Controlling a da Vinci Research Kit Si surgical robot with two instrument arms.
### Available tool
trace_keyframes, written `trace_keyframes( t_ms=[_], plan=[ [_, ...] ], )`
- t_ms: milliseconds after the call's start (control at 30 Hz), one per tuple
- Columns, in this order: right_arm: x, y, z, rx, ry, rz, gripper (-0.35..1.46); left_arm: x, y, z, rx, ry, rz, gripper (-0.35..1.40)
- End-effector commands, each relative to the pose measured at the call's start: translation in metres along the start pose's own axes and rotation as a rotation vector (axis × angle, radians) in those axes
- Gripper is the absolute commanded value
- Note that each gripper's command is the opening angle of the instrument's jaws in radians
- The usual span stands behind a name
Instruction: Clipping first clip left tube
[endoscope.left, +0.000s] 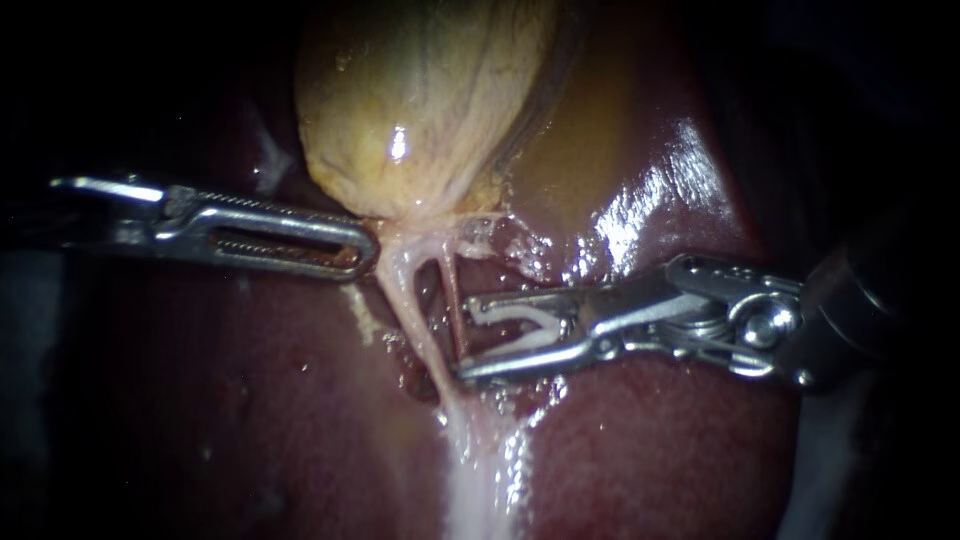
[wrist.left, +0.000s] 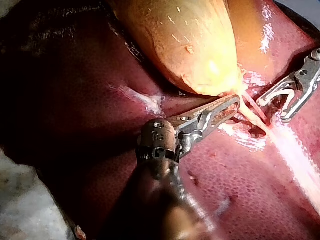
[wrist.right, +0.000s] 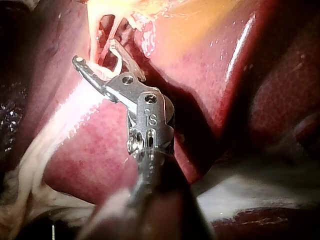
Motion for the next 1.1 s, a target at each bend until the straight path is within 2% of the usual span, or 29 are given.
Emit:
trace_keyframes(
  t_ms=[33, 467, 800, 1100],
  plan=[
    [0.0000, -0.0001, 0.0000, 0.003, 0.002, 0.000, 0.49, 0.0000, 0.0000, 0.0000, 0.000, 0.000, 0.000, -0.35],
    [0.0001, -0.0011, 0.0010, 0.016, -0.005, -0.007, 0.49, 0.0000, 0.0000, 0.0000, 0.000, 0.000, 0.000, -0.35],
    [-0.0004, -0.0008, 0.0024, 0.020, -0.007, -0.012, 0.49, 0.0000, 0.0000, 0.0001, 0.000, 0.000, 0.000, -0.35],
    [-0.0016, -0.0001, 0.0039, 0.024, -0.012, -0.022, 0.49, 0.0000, 0.0001, 0.0001, 0.001, 0.001, 0.000, -0.35]
  ],
)
